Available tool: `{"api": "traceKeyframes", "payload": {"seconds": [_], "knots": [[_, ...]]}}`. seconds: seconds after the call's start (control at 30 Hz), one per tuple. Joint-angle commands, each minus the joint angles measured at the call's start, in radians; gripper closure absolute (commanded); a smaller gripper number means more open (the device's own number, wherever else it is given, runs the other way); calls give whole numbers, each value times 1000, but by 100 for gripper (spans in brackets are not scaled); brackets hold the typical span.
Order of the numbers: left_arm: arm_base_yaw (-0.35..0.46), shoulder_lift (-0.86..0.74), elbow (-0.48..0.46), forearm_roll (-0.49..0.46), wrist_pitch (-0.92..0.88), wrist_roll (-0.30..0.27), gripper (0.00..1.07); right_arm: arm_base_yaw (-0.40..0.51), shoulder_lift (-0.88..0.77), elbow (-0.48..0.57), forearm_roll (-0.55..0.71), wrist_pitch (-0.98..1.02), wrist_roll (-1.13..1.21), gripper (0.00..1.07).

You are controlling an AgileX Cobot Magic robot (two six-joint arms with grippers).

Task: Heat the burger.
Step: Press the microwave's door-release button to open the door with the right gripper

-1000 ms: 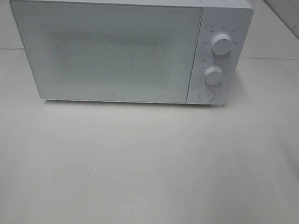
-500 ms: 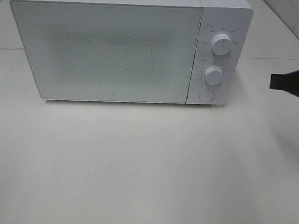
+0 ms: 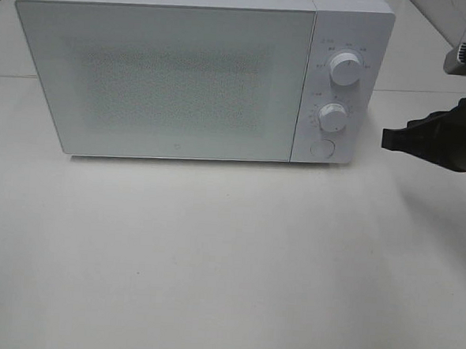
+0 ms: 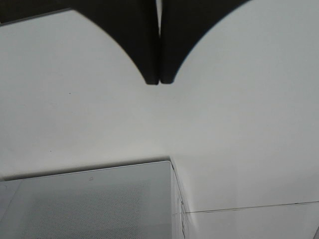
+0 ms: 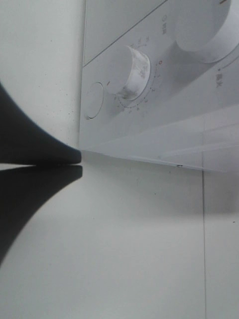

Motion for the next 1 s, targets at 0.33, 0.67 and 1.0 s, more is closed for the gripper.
{"api": "traceKeyframes", "payload": {"seconds": [0.33, 0.67, 1.0], "knots": [[1, -20, 2, -7, -14, 0, 106, 71, 119, -2, -119, -136, 207, 107], [1, -20, 2, -7, -14, 0, 106, 187, 199, -2, -115, -206, 235, 107], [1, -20, 2, -7, -14, 0, 106, 200, 252, -46, -115, -209, 706, 107]]}}
